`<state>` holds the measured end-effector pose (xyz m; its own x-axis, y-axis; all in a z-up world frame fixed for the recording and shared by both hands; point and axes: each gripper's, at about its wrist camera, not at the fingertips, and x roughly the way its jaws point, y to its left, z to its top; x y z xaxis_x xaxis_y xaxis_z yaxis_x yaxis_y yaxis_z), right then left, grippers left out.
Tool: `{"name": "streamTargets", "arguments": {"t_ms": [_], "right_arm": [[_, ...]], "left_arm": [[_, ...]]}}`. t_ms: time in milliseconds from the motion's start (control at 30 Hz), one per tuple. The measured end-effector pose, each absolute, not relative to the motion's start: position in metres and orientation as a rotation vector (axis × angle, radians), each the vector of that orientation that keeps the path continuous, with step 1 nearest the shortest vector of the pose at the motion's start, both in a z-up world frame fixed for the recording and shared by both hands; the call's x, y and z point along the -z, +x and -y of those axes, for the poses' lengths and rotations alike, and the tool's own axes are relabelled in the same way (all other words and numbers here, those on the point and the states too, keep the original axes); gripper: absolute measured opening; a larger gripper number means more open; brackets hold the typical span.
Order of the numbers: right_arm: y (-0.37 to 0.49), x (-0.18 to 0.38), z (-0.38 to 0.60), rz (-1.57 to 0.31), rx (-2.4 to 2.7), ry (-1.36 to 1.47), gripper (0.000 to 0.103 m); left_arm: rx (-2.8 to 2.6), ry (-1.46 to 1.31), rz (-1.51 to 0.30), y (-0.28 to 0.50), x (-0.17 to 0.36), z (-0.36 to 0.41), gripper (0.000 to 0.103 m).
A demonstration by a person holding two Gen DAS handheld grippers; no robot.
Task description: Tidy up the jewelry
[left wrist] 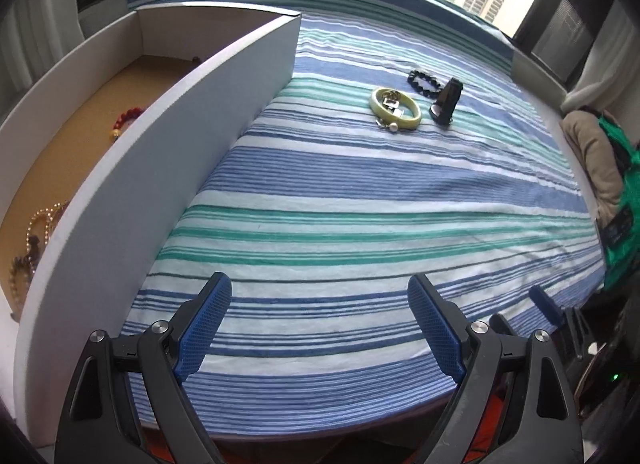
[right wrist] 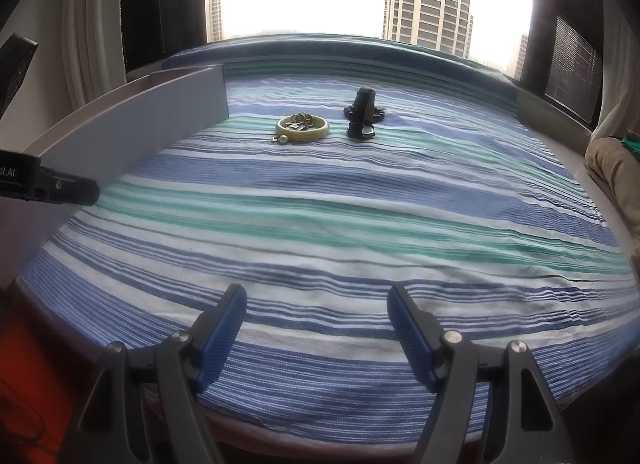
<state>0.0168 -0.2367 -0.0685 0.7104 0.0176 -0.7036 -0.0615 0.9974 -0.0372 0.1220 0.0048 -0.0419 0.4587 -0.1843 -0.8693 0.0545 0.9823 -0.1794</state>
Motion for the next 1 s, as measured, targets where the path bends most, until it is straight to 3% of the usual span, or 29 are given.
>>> {"name": "streamTargets", "arguments": {"t_ms": [300,367,533,600,767,900,1000], "right_arm": [[0.012,0.069,0.246,-0.770,-0.030,-0.038,0.074],[0.012,0.070,0.251,-0.775,-0.022,-0.026,0.074],[0.009,0.069,0.261,-0.772,-0.007,-0.001,0.074],[0.008,0.067,0.266,-0.768,-0.003,0.010,0.074],[0.006,0.068,0.278,-0.768,0.007,0.033,0.074],[0.007,0.070,0.286,-0.775,0.017,0.052,0.074],[0.008,0.072,0.291,-0.777,0.027,0.063,0.074]], "left_arm": [[0.298,-0.063,-1.016,0.226,0.022,0.059,0.090],[0.343,-0.043,-1.025,0.258,0.027,0.080,0.083],[0.349,-0.030,-1.144,0.335,0.067,0.113,0.043],[0.317,-0.031,-1.189,0.355,0.085,0.118,0.033],[0.256,0.011,-1.222,0.375,0.109,0.125,0.030],[0.249,0.007,-1.203,0.376,0.111,0.128,0.034],[0.236,0.030,-1.185,0.372,0.109,0.129,0.021]]}}
